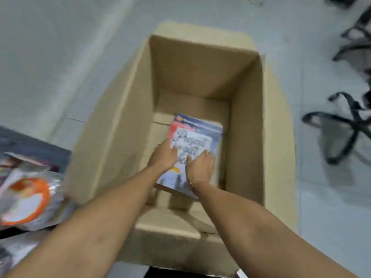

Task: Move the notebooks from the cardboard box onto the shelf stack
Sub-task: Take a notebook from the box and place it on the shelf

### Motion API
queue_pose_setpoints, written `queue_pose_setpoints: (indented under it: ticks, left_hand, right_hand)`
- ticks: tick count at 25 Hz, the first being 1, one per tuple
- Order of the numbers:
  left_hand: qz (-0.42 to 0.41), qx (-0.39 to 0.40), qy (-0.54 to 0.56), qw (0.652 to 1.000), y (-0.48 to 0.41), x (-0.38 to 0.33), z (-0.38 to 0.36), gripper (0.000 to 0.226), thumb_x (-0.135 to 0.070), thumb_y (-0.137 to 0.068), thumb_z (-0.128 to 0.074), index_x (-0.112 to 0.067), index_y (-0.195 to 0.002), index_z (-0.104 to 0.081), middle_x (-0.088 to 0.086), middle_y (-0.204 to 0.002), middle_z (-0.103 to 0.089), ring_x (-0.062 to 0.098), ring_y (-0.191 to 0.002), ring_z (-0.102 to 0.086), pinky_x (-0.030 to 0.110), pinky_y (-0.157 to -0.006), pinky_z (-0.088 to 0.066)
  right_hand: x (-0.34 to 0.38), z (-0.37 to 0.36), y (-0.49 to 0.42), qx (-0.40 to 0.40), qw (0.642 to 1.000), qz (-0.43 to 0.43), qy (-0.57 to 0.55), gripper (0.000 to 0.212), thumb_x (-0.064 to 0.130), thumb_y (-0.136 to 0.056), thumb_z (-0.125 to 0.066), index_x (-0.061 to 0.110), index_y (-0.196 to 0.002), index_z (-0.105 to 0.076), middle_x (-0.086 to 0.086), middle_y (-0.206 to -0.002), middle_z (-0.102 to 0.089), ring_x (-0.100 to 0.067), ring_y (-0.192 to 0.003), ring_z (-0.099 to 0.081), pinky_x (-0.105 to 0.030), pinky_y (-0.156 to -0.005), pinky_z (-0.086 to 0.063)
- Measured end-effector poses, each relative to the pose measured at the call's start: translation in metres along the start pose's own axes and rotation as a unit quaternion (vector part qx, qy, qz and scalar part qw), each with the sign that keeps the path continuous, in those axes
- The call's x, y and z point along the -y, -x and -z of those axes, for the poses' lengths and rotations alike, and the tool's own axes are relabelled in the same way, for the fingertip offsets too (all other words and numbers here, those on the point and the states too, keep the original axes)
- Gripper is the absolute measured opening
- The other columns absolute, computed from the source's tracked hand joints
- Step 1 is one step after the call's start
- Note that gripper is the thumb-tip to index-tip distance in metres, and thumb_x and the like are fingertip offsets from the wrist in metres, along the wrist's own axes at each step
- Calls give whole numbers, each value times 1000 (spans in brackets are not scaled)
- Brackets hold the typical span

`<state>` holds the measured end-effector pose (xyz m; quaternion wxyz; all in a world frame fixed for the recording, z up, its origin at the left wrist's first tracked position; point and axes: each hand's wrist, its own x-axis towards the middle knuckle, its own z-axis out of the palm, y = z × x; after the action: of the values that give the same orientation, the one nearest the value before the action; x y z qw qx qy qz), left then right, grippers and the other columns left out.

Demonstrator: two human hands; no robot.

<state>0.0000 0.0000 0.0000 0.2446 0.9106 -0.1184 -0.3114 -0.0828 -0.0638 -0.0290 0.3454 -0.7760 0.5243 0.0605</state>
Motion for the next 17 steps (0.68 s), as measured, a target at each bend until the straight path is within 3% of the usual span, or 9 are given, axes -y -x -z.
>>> queue_pose_setpoints:
  ticks: [2, 4, 7, 11, 14, 17]
  left_hand:
    - [77, 14, -63, 995, -25, 27, -33, 44, -23, -91, -48, -2, -129, -46, 24, -135, -53, 38, -122, -52, 41, -99, -43]
    - [179, 23, -98, 979, -38, 62, -59, 55, -28, -92, -49, -1, -138, -34, 23, -143, -44, 39, -129, -46, 44, -106, -40]
    - [220, 13, -117, 968, -39, 73, -66, 56, -27, -93, -47, -1, -140, -31, 21, -145, -42, 40, -130, -43, 47, -108, -37]
    - [249, -5, -102, 963, -38, 63, -56, 46, -17, -86, -57, 1, -127, -48, 21, -133, -53, 39, -120, -53, 44, -98, -47]
    - [193, 8, -138, 971, -18, 52, -34, 33, -5, -84, -57, 4, -116, -60, 23, -126, -61, 38, -116, -58, 41, -94, -50]
    - [103, -44, -165, 980, 12, 32, 7, 30, 2, -86, -51, 4, -113, -64, 24, -122, -64, 37, -117, -58, 40, -94, -49]
  right_hand:
    - [-19, -19, -13, 4, 986, -166, -13, 78, 37, -82, -65, 1, -140, -26, -15, -147, -31, -31, -138, -28, -42, -111, -29]
    - [-38, -37, -19, 40, 968, -246, -35, 78, 37, -79, -70, 1, -136, -30, -14, -141, -36, -31, -131, -34, -43, -105, -37]
    - [-48, -48, -22, 81, 967, -234, -53, 69, 35, -82, -68, 0, -131, -35, -16, -135, -40, -33, -125, -40, -45, -101, -42]
    - [-36, -49, -13, -8, 969, -244, -47, 43, 17, -91, -55, 3, -127, -38, -15, -134, -41, -32, -124, -41, -43, -99, -42]
    - [-22, -35, -4, -78, 964, -245, -72, 33, 3, -91, -46, 4, -124, -40, -16, -133, -42, -32, -124, -42, -44, -99, -39]
    - [1, 3, 12, -111, 969, -190, -114, 35, 0, -87, -52, 2, -121, -44, -17, -132, -46, -33, -124, -44, -44, -100, -37]
